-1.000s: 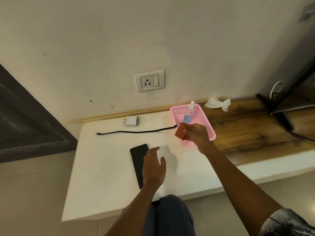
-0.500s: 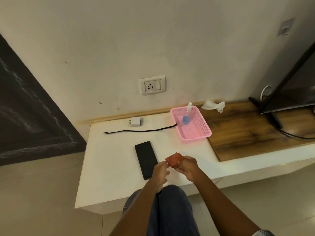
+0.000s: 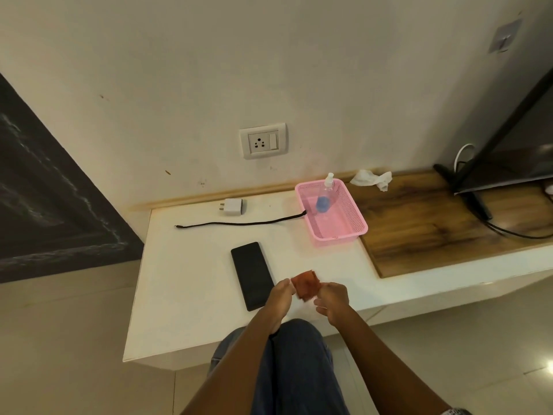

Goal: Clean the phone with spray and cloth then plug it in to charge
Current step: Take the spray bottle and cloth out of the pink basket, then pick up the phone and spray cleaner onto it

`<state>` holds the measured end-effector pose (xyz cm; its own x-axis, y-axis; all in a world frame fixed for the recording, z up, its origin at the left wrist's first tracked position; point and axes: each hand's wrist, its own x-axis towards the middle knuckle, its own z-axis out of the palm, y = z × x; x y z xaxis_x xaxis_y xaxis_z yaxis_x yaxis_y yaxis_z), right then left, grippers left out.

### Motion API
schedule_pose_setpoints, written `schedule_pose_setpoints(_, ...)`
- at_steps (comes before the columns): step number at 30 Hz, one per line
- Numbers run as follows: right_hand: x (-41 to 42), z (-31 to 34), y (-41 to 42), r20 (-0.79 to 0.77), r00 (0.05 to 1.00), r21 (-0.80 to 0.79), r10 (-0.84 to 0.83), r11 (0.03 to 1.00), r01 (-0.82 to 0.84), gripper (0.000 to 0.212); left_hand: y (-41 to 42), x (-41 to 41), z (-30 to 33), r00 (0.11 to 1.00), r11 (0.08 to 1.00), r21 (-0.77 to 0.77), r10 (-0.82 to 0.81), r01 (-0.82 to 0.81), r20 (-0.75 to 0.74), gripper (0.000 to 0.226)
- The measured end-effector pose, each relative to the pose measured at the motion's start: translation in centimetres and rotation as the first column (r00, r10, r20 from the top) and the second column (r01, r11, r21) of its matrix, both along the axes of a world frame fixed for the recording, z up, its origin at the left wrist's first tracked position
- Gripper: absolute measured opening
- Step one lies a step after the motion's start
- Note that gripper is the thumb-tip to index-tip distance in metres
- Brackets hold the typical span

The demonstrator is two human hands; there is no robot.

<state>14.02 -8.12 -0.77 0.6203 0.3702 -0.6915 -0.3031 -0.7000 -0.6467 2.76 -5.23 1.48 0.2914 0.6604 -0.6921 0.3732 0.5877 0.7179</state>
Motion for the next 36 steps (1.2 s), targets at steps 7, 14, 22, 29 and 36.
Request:
schedule_pose_setpoints(7, 0.8, 0.2, -0.1, 0.291, 0.948, -0.049, 0.130, 0.991, -0.121, 0.022, 0.6, -0.3, -0.5, 0.997, 0.990, 0.121, 0.070, -0.068, -0.010, 0.041)
schedule_pose_setpoints(14, 2.1, 2.9, 2.4, 0.560, 0.797, 0.007, 0.225, 0.961, -0.276, 0.024, 1.4, -0.9, -1.3, 0.991, 0.917, 0.398, 0.059, -0.006, -0.121, 0.032)
schedule_pose_setpoints(22, 5.6, 5.0, 7.2, 0.775, 0.579, 0.024, 0.253, 0.904, -0.427, 0.023, 3.0, -1.4, -2.2, 0.955, 0.792, 0.609, 0.146, 0.044, -0.260, 0.037)
schedule_pose_setpoints(29, 8.1, 5.1, 12.4, 0.788, 0.596, 0.118, 0.156, 0.912, -0.394, 0.030, 4.3, -1.7, -4.4, 0.782, 0.706, 0.645, 0.211, 0.293, -0.587, 0.051)
schedule_pose_setpoints(36, 9.7, 4.3, 17.1, 0.818, 0.536, 0.066, 0.209, 0.892, -0.448, 0.066, 4.7, -1.9, -6.4, 0.741, 0.741, 0.657, 0.363, 0.138, -0.565, 0.074)
